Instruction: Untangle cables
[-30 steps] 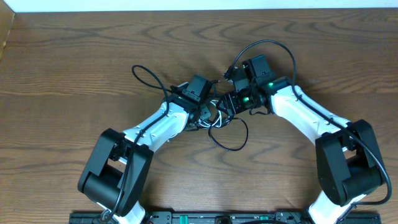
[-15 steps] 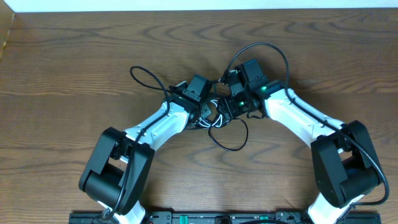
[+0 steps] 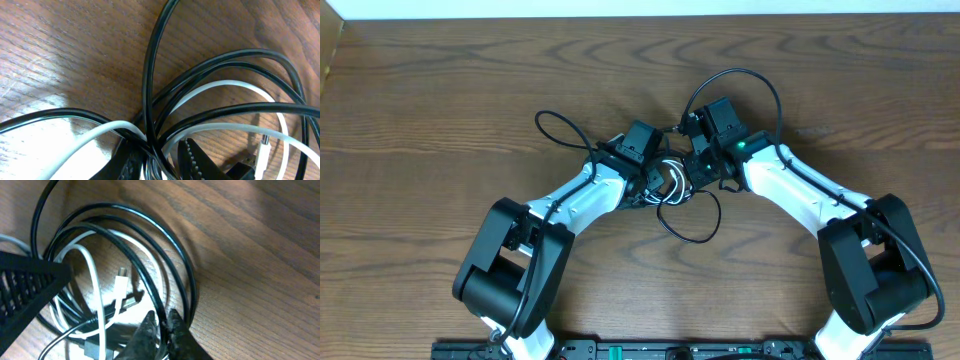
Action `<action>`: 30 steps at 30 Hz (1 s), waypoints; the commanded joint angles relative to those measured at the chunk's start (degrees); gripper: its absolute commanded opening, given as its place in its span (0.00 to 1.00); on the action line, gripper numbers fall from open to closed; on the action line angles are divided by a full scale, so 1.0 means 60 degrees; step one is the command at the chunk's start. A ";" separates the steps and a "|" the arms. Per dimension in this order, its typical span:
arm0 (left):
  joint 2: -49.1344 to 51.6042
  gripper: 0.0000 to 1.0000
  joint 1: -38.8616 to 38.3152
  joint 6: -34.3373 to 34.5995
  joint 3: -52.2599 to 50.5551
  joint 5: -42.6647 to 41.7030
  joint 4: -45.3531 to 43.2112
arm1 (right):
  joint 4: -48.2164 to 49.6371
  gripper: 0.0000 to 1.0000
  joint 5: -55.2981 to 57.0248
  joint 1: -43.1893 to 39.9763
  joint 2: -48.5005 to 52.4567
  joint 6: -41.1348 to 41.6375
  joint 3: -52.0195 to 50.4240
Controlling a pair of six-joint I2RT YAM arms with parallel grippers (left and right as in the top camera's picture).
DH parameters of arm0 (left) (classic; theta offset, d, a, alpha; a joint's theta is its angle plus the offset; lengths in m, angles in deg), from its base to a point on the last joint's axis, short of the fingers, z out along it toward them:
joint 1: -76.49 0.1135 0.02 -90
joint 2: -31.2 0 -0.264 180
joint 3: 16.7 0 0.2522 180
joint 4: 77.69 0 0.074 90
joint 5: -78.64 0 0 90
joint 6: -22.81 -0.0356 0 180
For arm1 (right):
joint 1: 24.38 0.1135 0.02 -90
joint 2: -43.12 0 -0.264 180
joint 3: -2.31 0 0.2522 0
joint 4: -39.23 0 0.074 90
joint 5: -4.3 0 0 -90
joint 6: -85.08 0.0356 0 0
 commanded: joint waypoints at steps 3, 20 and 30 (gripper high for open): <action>0.0186 0.31 -0.0084 0.0087 -0.0076 -0.0157 0.0055 | 0.0000 0.21 0.0266 0.0015 0.0102 -0.0004 -0.0076; 0.0193 0.19 -0.0084 -0.0273 -0.0076 -0.0160 0.0058 | -0.0098 0.58 -0.1931 0.0022 -0.0109 -0.0295 0.0051; 0.0193 0.08 -0.0084 -0.0273 -0.0080 -0.0157 0.0058 | -0.0361 0.61 -0.2976 -0.0120 -0.0372 -0.0306 0.0055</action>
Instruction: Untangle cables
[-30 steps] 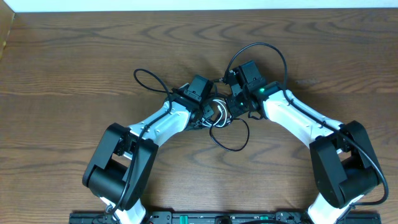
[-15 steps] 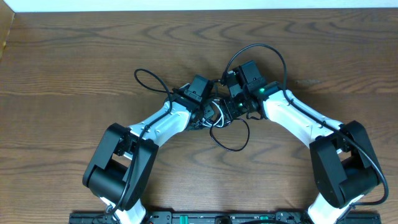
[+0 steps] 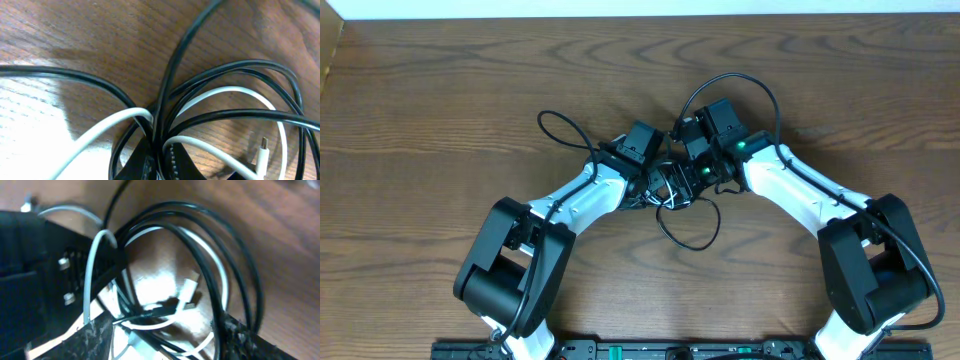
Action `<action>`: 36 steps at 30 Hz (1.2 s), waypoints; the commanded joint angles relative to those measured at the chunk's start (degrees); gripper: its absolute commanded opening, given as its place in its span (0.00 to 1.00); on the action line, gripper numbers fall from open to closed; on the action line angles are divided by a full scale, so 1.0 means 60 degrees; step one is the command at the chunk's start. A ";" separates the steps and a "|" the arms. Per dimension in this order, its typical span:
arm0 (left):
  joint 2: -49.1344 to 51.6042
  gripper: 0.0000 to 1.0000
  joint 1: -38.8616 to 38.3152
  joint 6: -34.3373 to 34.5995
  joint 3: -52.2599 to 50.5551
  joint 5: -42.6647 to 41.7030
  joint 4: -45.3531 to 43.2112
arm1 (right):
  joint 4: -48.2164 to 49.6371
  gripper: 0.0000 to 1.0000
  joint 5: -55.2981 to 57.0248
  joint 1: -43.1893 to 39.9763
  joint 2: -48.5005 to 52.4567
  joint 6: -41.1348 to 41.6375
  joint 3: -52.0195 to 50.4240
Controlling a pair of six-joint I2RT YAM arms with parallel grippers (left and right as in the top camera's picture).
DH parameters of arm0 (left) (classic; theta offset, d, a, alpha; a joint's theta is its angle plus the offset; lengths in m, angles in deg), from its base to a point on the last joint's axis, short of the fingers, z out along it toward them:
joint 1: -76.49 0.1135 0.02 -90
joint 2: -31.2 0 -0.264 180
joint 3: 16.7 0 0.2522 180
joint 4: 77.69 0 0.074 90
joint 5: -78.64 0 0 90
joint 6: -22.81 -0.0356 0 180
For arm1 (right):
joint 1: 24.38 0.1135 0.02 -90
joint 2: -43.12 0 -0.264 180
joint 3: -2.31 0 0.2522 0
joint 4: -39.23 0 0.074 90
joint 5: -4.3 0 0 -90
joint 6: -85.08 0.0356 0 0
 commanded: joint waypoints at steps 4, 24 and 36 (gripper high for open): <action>0.0160 0.08 -0.0029 -0.0091 -0.0076 -0.0058 0.0066 | -0.0237 0.64 -0.0725 -0.0153 -0.0674 -0.0382 0.0055; -0.1220 0.34 0.1239 -0.0667 -0.0025 -0.2229 0.1872 | -0.0022 0.57 0.0215 0.0062 -0.0106 -0.0481 0.0047; -0.0164 0.24 0.0896 0.0364 -0.0025 -0.2226 0.1854 | 0.0025 0.43 0.0634 0.0062 0.0000 -0.0477 0.0047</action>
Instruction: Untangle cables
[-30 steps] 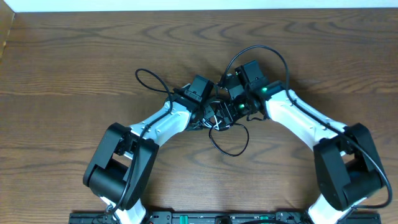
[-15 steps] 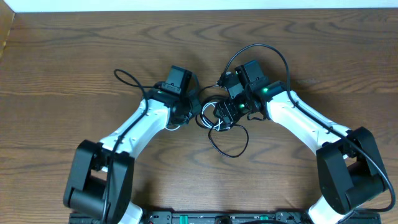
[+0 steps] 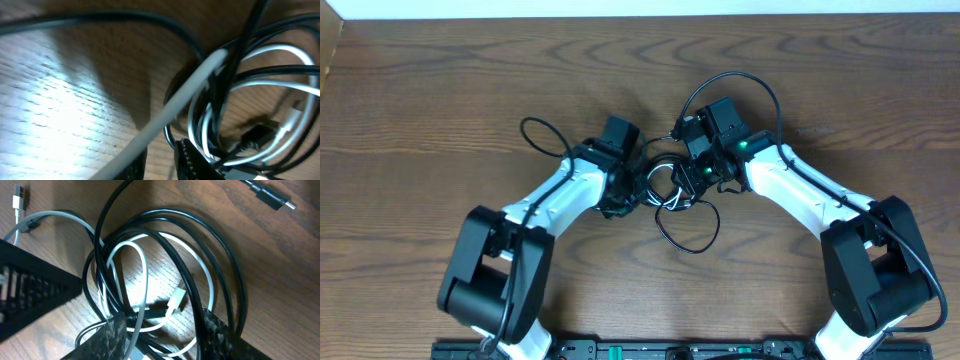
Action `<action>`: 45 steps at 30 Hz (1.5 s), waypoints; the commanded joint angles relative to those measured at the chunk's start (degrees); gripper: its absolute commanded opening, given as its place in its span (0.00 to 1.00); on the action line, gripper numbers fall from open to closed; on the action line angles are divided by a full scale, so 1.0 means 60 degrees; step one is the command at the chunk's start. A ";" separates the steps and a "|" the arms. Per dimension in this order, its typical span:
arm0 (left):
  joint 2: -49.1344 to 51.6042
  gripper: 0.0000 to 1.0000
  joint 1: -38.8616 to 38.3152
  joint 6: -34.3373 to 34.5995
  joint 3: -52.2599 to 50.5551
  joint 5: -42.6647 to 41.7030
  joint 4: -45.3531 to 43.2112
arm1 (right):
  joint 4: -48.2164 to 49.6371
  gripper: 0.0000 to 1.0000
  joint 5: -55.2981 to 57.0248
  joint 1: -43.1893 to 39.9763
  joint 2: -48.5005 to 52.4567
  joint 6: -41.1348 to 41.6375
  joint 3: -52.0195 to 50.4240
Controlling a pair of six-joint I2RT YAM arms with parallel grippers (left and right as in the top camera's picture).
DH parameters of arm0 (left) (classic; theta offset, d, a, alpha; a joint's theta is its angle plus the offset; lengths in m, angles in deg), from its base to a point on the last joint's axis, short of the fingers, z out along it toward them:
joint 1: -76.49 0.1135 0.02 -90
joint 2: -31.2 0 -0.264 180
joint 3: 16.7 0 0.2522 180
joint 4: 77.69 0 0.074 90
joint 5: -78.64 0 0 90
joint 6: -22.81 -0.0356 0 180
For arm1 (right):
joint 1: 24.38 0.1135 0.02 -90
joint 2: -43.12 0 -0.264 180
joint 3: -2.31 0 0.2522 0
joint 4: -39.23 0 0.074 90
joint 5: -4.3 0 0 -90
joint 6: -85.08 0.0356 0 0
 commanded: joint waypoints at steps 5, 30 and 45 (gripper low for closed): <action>0.0758 0.24 -0.0025 0.0535 -0.0025 -0.0044 -0.0517 | 0.0025 0.43 0.0087 0.0084 0.0098 -0.0044 0.0047; 0.0816 0.08 -0.0040 -0.0477 -0.0029 0.1690 0.0739 | -0.0066 0.20 0.1424 0.0076 0.0135 -0.0044 0.0047; 0.0816 0.07 0.0758 -0.0736 -0.0025 0.1330 0.0565 | -0.0109 0.69 -0.0798 0.0080 0.0131 -0.0514 0.0051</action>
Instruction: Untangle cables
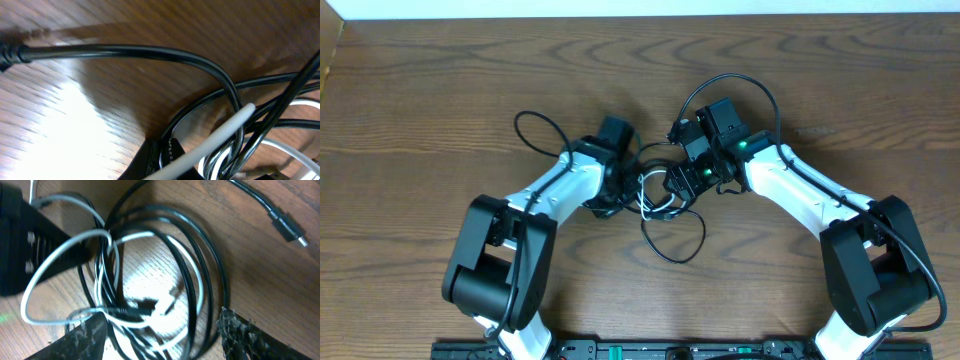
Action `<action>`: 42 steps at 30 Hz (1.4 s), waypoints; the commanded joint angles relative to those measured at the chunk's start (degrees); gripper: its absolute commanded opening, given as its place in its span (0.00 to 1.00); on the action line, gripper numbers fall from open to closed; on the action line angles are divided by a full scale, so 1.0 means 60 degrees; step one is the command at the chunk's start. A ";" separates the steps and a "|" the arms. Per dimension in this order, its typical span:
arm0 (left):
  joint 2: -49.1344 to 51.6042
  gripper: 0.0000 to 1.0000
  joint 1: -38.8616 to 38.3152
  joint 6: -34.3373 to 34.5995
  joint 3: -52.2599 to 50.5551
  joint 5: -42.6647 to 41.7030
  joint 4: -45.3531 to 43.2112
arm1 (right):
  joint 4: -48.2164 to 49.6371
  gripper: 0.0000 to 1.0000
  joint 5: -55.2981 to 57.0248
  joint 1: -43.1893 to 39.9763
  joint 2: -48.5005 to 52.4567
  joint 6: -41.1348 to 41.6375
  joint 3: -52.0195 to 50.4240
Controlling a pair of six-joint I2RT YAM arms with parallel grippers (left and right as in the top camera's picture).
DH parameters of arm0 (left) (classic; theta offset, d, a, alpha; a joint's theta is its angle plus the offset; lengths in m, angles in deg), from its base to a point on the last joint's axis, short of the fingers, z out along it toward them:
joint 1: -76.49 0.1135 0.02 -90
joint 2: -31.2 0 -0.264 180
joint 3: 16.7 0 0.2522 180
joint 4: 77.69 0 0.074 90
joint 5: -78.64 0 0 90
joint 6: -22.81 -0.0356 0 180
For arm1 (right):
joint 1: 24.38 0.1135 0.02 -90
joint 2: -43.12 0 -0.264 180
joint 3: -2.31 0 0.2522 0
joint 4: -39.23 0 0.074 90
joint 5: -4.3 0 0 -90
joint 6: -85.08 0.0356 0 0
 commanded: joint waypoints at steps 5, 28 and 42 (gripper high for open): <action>0.0346 0.07 0.0608 -0.2918 0.0084 -0.0820 0.0401 | -0.0047 0.69 0.0608 0.0076 0.0113 -0.0146 0.0051; -0.2776 0.08 0.1344 -0.2685 0.0710 -0.1741 0.0029 | 0.0117 0.95 -0.0372 0.0073 0.0113 -0.0109 0.0051; -0.2776 0.07 -0.0087 -0.2645 0.0685 0.4280 0.2357 | 0.0076 0.99 -0.1020 -0.0586 0.0113 0.0583 0.0051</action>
